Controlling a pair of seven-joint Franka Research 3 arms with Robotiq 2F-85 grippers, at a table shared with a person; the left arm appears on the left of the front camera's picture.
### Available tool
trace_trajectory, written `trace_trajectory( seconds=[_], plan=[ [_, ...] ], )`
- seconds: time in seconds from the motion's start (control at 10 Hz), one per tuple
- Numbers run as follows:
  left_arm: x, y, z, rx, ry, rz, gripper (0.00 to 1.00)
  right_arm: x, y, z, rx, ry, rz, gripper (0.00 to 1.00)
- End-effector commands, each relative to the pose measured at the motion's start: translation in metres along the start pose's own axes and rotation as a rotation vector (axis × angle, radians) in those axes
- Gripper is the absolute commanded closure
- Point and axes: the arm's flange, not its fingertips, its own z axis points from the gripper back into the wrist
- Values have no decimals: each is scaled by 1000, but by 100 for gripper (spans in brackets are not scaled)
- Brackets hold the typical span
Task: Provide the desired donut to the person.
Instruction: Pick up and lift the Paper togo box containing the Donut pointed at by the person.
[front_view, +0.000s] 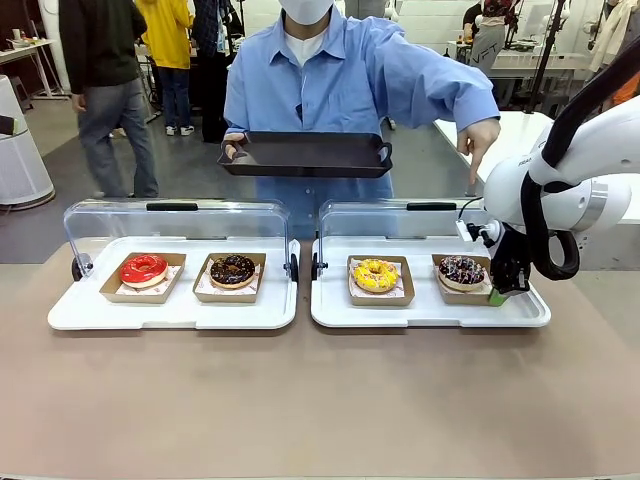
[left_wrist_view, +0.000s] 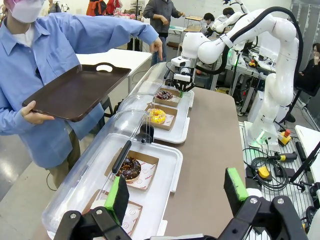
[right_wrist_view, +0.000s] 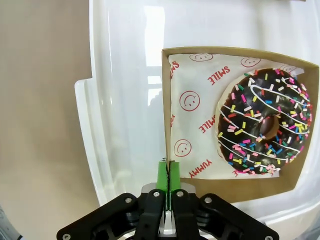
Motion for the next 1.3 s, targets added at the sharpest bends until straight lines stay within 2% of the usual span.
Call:
trace_trajectory(
  seconds=[0.0,0.1,0.4,0.8,1.0,1.2],
  plan=[
    [1,-1,1,0,-8,-5,0,-2,-1,-5,-8,32,25,100],
    [1,-1,1,0,-8,-5,0,2,7,3,8,54,64,100],
    [1,-1,1,0,-8,-5,0,23,55,67,3,87,163,100],
    [1,-1,1,0,-8,-5,0,49,114,157,10,163,126,100],
    [1,-1,1,0,-8,-5,0,68,130,212,-2,174,102,100],
    [1,-1,1,0,-8,-5,0,89,134,261,-68,167,57,100]
  ],
)
